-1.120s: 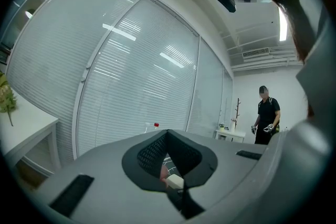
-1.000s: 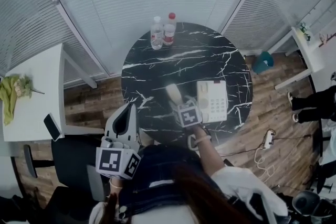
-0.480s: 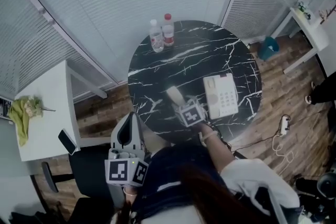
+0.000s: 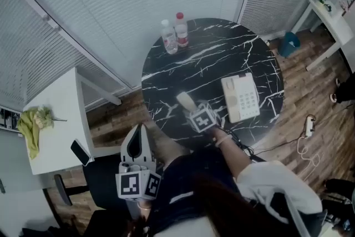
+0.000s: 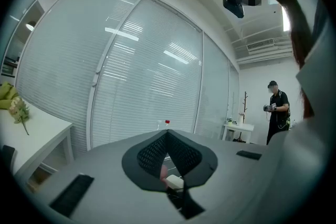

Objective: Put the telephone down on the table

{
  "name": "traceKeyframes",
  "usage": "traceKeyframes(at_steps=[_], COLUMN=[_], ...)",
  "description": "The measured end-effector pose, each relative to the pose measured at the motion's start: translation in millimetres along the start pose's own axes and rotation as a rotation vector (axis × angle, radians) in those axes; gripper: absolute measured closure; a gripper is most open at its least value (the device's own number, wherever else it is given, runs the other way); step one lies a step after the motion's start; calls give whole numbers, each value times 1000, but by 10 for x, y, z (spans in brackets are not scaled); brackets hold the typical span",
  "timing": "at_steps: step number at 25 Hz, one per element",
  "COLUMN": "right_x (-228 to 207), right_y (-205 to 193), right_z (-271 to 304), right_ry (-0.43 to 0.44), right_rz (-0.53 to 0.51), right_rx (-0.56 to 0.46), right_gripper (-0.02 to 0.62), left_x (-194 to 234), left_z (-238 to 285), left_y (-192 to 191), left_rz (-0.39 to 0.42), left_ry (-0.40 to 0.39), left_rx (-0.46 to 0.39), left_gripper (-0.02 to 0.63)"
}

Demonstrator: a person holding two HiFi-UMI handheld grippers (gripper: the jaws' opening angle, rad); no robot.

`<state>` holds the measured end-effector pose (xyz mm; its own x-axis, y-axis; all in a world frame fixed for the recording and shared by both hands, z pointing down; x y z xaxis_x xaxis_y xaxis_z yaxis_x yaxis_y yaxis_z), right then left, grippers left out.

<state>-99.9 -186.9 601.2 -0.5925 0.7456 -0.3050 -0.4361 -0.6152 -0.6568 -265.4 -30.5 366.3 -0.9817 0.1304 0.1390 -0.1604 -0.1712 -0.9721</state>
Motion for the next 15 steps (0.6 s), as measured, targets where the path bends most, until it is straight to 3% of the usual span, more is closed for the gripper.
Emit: traceKeyframes(at_steps=[15], right_x=[103], right_y=[-36], right_z=[127], right_ry=[16], right_rz=[-35], right_rx=[36], right_gripper=[364], left_x=[32], left_z=[-119], left_y=[-54], left_rz=[23], left_ry=[38], left_rx=[19], left_gripper=[595])
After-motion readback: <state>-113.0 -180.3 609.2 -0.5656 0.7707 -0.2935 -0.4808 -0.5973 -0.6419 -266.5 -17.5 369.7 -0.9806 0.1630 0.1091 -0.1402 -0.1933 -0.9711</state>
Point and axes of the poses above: the fingertips, and each gripper's own axes: z forward along the fingers, x to its left, y out of its top, the point moved 8 cm from there along -z, backward along the fingers, and after that the axes turned 13 degrees about y, right-handed, at the moved point
